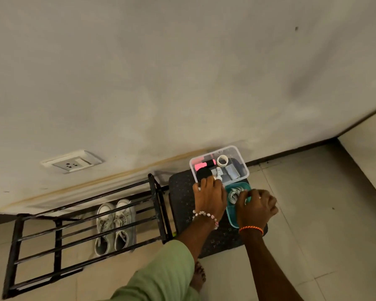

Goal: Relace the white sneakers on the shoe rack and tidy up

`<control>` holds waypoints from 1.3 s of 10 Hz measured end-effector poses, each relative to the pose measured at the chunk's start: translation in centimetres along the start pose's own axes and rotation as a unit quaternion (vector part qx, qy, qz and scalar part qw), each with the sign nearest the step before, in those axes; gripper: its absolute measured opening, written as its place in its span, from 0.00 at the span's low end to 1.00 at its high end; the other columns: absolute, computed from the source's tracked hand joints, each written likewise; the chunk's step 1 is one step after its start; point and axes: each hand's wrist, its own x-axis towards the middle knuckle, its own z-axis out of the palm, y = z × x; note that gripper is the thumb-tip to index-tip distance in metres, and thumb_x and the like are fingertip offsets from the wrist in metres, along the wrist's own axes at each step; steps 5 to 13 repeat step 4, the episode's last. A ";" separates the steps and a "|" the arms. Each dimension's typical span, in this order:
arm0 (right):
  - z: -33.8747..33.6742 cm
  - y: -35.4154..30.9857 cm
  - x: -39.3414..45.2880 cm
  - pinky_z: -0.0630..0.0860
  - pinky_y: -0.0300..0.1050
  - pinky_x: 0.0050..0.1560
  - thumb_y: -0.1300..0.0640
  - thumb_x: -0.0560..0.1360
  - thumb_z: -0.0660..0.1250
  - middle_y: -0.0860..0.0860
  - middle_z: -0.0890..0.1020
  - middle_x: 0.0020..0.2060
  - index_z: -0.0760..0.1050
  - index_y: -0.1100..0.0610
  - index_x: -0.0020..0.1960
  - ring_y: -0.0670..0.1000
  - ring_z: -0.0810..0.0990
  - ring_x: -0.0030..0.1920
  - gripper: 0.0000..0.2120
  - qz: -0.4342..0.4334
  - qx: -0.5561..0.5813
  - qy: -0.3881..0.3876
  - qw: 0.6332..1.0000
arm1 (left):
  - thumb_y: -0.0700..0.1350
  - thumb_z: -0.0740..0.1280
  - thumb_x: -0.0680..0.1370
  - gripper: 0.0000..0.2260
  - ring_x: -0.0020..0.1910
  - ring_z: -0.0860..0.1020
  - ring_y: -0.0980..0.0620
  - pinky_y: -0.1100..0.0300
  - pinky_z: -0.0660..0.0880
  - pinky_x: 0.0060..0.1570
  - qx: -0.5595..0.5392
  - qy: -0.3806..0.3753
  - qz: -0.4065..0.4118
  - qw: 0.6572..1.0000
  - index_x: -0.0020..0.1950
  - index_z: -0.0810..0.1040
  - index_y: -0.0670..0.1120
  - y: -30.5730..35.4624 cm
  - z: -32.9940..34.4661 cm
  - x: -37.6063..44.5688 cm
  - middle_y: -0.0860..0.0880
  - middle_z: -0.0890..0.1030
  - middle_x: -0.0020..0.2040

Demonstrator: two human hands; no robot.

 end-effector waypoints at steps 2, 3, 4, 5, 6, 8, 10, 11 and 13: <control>-3.9 -6.2 -4.4 0.75 0.56 0.46 0.52 0.74 0.55 0.58 0.80 0.34 0.74 0.60 0.36 0.59 0.79 0.38 0.16 -0.156 0.092 -0.028 0.983 | 0.49 0.55 0.77 0.14 0.34 0.77 0.50 0.56 0.72 0.37 0.035 0.063 0.066 0.995 0.38 0.77 0.47 -4.3 -7.8 -1.9 0.50 0.79 0.34; -5.6 -10.9 -6.7 0.73 0.52 0.40 0.54 0.74 0.56 0.57 0.78 0.31 0.73 0.59 0.35 0.58 0.77 0.34 0.14 -0.234 0.079 -0.010 0.969 | 0.49 0.56 0.76 0.14 0.35 0.77 0.48 0.57 0.71 0.38 0.050 0.099 0.077 0.991 0.38 0.78 0.47 -7.9 -12.9 -3.3 0.49 0.80 0.35; -7.2 -17.5 -9.4 0.73 0.51 0.41 0.55 0.72 0.57 0.58 0.78 0.36 0.74 0.60 0.38 0.60 0.77 0.38 0.11 -0.292 0.055 0.030 0.955 | 0.47 0.59 0.74 0.10 0.42 0.77 0.45 0.54 0.69 0.40 0.076 0.175 0.084 0.978 0.42 0.78 0.46 -12.1 -19.5 -3.8 0.47 0.79 0.42; -7.2 -17.5 -9.4 0.73 0.51 0.41 0.55 0.72 0.57 0.58 0.78 0.36 0.74 0.60 0.38 0.60 0.77 0.38 0.11 -0.292 0.055 0.030 0.955 | 0.47 0.59 0.74 0.10 0.42 0.77 0.45 0.54 0.69 0.40 0.076 0.175 0.084 0.978 0.42 0.78 0.46 -12.1 -19.5 -3.8 0.47 0.79 0.42; -7.2 -17.5 -9.4 0.73 0.51 0.41 0.55 0.72 0.57 0.58 0.78 0.36 0.74 0.60 0.38 0.60 0.77 0.38 0.11 -0.292 0.055 0.030 0.955 | 0.47 0.59 0.74 0.10 0.42 0.77 0.45 0.54 0.69 0.40 0.076 0.175 0.084 0.978 0.42 0.78 0.46 -12.1 -19.5 -3.8 0.47 0.79 0.42; -7.2 -17.5 -9.4 0.73 0.51 0.41 0.55 0.72 0.57 0.58 0.78 0.36 0.74 0.60 0.38 0.60 0.77 0.38 0.11 -0.292 0.055 0.030 0.955 | 0.47 0.59 0.74 0.10 0.42 0.77 0.45 0.54 0.69 0.40 0.076 0.175 0.084 0.978 0.42 0.78 0.46 -12.1 -19.5 -3.8 0.47 0.79 0.42; -7.2 -17.5 -9.4 0.73 0.51 0.41 0.55 0.72 0.57 0.58 0.78 0.36 0.74 0.60 0.38 0.60 0.77 0.38 0.11 -0.292 0.055 0.030 0.955 | 0.47 0.59 0.74 0.10 0.42 0.77 0.45 0.54 0.69 0.40 0.076 0.175 0.084 0.978 0.42 0.78 0.46 -12.1 -19.5 -3.8 0.47 0.79 0.42; -7.2 -17.5 -9.4 0.73 0.51 0.41 0.55 0.72 0.57 0.58 0.78 0.36 0.74 0.60 0.38 0.60 0.77 0.38 0.11 -0.292 0.055 0.030 0.955 | 0.47 0.59 0.74 0.10 0.42 0.77 0.45 0.54 0.69 0.40 0.076 0.175 0.084 0.978 0.42 0.78 0.46 -12.1 -19.5 -3.8 0.47 0.79 0.42; -7.2 -17.5 -9.4 0.73 0.51 0.41 0.55 0.72 0.57 0.58 0.78 0.36 0.74 0.60 0.38 0.60 0.77 0.38 0.11 -0.292 0.055 0.030 0.955 | 0.47 0.59 0.74 0.10 0.42 0.77 0.45 0.54 0.69 0.40 0.076 0.175 0.084 0.978 0.42 0.78 0.46 -12.1 -19.5 -3.8 0.47 0.79 0.42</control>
